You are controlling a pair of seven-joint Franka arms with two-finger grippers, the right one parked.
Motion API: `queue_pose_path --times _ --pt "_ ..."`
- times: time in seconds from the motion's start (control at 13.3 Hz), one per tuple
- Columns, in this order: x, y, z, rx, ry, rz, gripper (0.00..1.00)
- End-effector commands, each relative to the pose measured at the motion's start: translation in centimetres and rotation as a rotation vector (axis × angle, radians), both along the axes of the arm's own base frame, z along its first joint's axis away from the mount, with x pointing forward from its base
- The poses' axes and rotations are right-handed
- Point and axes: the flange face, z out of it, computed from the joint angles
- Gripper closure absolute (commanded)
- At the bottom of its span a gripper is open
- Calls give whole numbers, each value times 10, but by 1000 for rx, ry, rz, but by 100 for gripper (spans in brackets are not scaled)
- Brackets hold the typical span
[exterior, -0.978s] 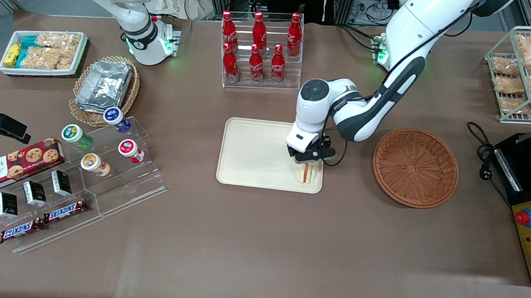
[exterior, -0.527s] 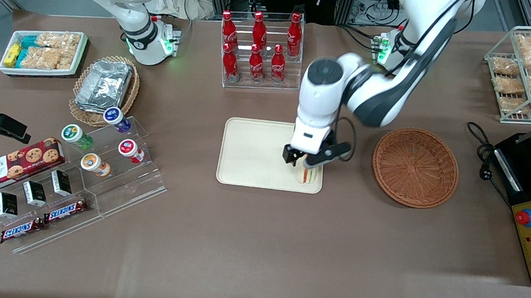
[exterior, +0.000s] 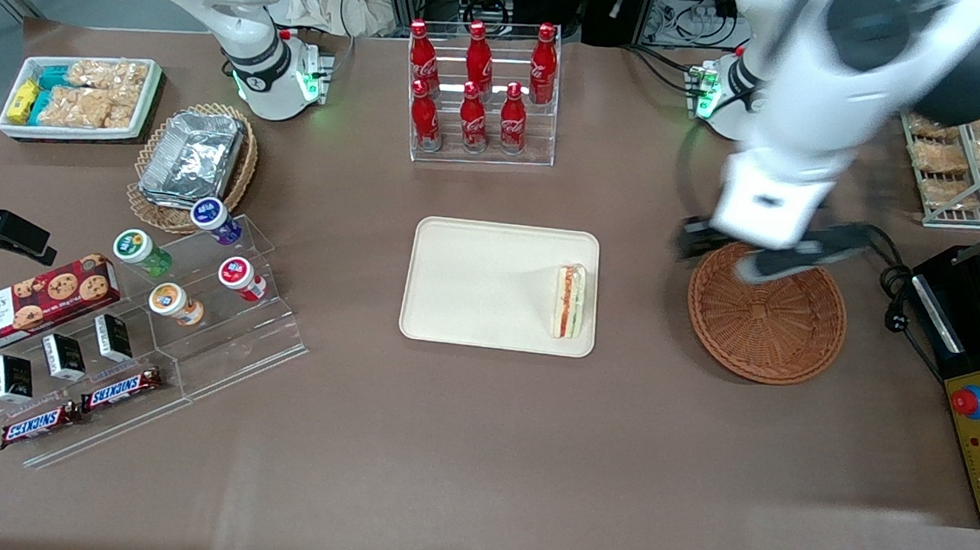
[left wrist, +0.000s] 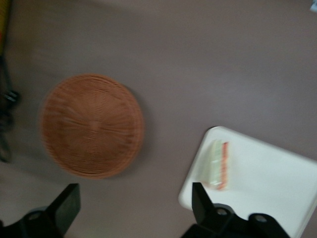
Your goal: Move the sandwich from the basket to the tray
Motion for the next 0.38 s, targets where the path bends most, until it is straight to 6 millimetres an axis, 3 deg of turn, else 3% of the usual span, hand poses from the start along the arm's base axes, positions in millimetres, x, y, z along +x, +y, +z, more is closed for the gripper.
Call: queue_pose_path --times 0.0,0.15,0.3 --pt "-5 78 26 -35 64 -282 0" --pt "2 95 42 -101 42 -351 0" --pt "6 95 36 -91 51 -351 0"
